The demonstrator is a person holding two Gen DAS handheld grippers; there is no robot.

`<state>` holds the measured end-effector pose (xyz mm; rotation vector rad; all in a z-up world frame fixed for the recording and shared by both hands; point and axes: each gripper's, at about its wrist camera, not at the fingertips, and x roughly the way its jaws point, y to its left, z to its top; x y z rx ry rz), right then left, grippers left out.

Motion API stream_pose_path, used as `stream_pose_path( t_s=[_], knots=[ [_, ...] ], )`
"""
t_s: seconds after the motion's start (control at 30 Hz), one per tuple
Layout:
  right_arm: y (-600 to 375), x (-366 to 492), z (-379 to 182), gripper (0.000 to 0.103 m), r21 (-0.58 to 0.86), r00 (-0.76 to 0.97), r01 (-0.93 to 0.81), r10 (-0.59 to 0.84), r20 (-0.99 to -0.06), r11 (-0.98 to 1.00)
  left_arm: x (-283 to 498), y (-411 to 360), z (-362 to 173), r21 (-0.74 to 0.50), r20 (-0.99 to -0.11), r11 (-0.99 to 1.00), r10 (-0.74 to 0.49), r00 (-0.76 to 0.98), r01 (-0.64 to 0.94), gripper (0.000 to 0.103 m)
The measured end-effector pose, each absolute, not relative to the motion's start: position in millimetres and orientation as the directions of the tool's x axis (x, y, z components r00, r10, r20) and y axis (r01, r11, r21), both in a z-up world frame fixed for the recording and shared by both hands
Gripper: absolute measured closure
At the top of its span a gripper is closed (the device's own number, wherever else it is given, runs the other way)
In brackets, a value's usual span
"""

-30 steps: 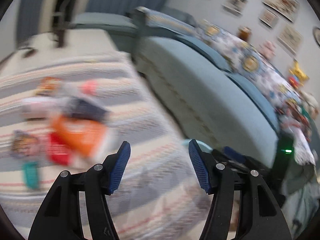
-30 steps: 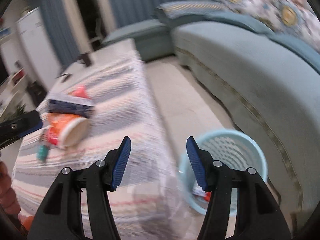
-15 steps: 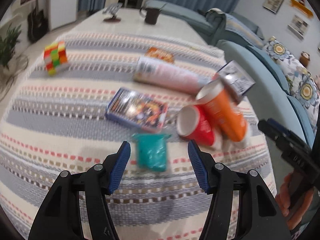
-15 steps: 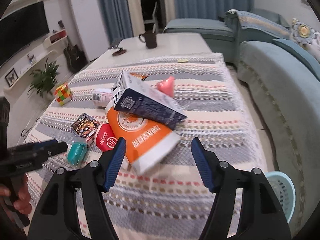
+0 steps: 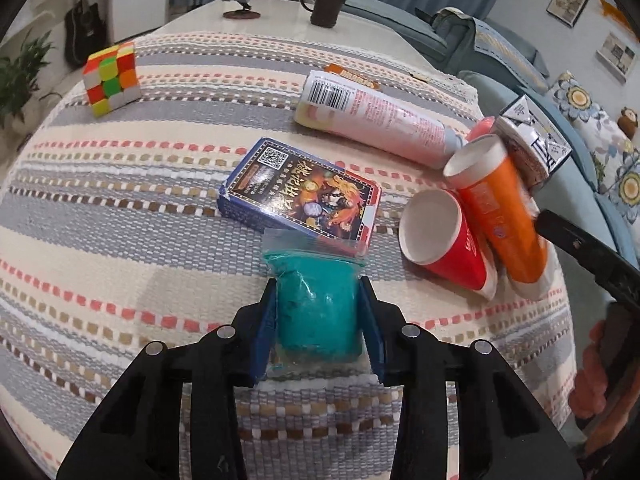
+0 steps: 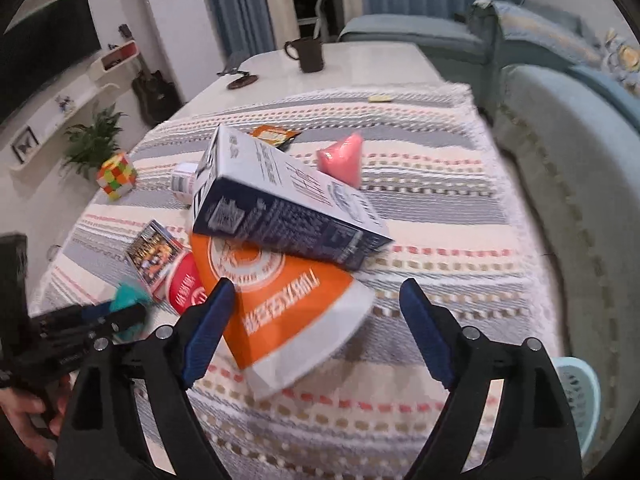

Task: Collect trash
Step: 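Grasp the teal bagged item with the left tool while the right tool grasps the orange paper cup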

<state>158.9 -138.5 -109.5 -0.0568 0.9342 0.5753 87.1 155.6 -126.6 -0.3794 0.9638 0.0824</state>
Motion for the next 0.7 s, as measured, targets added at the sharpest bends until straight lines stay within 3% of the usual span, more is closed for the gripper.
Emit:
stream_pose_path(
  t_s=[0.3,0.4,0.7],
  knots=[
    [-119,180,-135,0.017,0.336,0.317,-0.51,0.535,-0.783,0.792,80,155,-133,-0.258,-0.797,0.942,-0.081,0.598,-0.216,0.066],
    [-112,175,-139,0.02,0.292,0.343,-0.513,0.504,-0.793,0.807,81,155,-134,-0.263,-0.793,0.94,-0.083,0.604,-0.216,0.066],
    [-121,140,-118,0.041,0.267,0.384,-0.531,0.509,-0.77,0.804,64,155,-134,-0.315,-0.778,0.929,-0.133,0.614,-0.197,0.067]
  ],
)
